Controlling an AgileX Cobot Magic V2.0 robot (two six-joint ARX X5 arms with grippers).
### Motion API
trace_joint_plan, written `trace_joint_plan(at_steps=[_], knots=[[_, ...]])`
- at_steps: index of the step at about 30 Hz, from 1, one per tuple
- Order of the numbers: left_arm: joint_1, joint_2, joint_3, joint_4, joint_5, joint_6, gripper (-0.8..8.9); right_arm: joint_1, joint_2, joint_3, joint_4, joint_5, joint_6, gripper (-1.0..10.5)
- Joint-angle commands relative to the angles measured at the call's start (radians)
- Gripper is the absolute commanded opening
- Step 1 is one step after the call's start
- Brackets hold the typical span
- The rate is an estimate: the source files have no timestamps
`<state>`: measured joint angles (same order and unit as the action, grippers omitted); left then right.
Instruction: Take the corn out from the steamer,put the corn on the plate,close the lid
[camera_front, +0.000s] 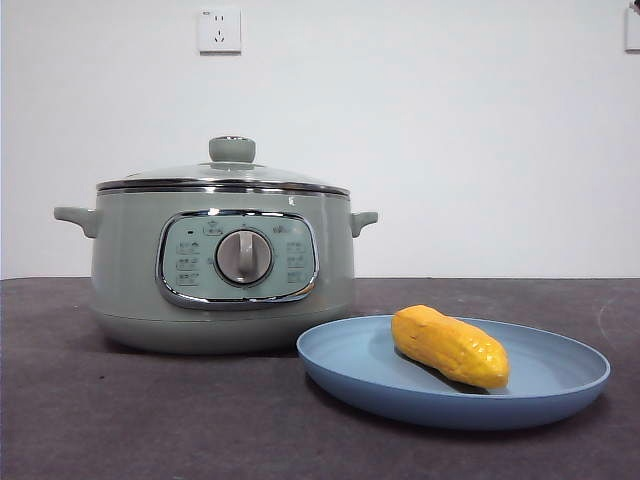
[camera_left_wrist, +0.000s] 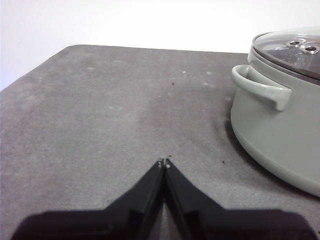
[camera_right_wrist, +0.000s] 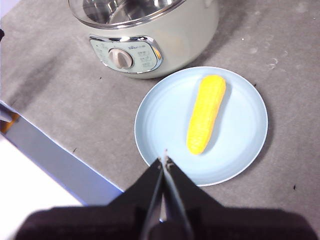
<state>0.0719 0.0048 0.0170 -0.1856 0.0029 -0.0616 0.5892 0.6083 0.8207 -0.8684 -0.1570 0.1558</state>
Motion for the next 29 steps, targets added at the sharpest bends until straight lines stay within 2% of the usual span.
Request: trace_joint_plan(at_steps=[1, 13, 14, 17, 19, 22, 25, 29], knots=[[0.004, -0.003, -0.014, 0.005, 0.000, -0.006, -0.04, 0.002, 0.000, -0.010, 0.003, 0.003, -0.008, 0.0], [0.004, -0.003, -0.014, 0.005, 0.000, -0.006, -0.04, -0.012, -0.008, -0.010, 0.006, 0.011, -0.024, 0.0], [0.004, -0.003, -0.014, 0.005, 0.000, -0.006, -0.04, -0.035, -0.026, -0.010, 0.008, 0.029, -0.055, 0.0], [0.004, -0.003, -0.014, 0.005, -0.001, -0.006, -0.04, -0.129, -0.068, -0.010, 0.042, 0.022, -0.061, 0.0], [0.004, -0.003, -0.014, 0.005, -0.001, -0.006, -0.04, -0.223, -0.107, -0.011, 0.090, 0.001, -0.059, 0.0], [0.004, -0.003, -0.014, 0.005, 0.000, -0.006, -0.04, -0.357, -0.167, -0.019, 0.164, 0.000, -0.104, 0.0], [0.004, -0.003, -0.014, 0.005, -0.001, -0.006, -0.04, -0.467, -0.230, -0.063, 0.285, -0.001, -0.169, 0.0], [0.004, -0.003, -0.014, 0.005, 0.000, -0.006, -0.04, -0.543, -0.335, -0.224, 0.513, 0.000, -0.179, 0.0]])
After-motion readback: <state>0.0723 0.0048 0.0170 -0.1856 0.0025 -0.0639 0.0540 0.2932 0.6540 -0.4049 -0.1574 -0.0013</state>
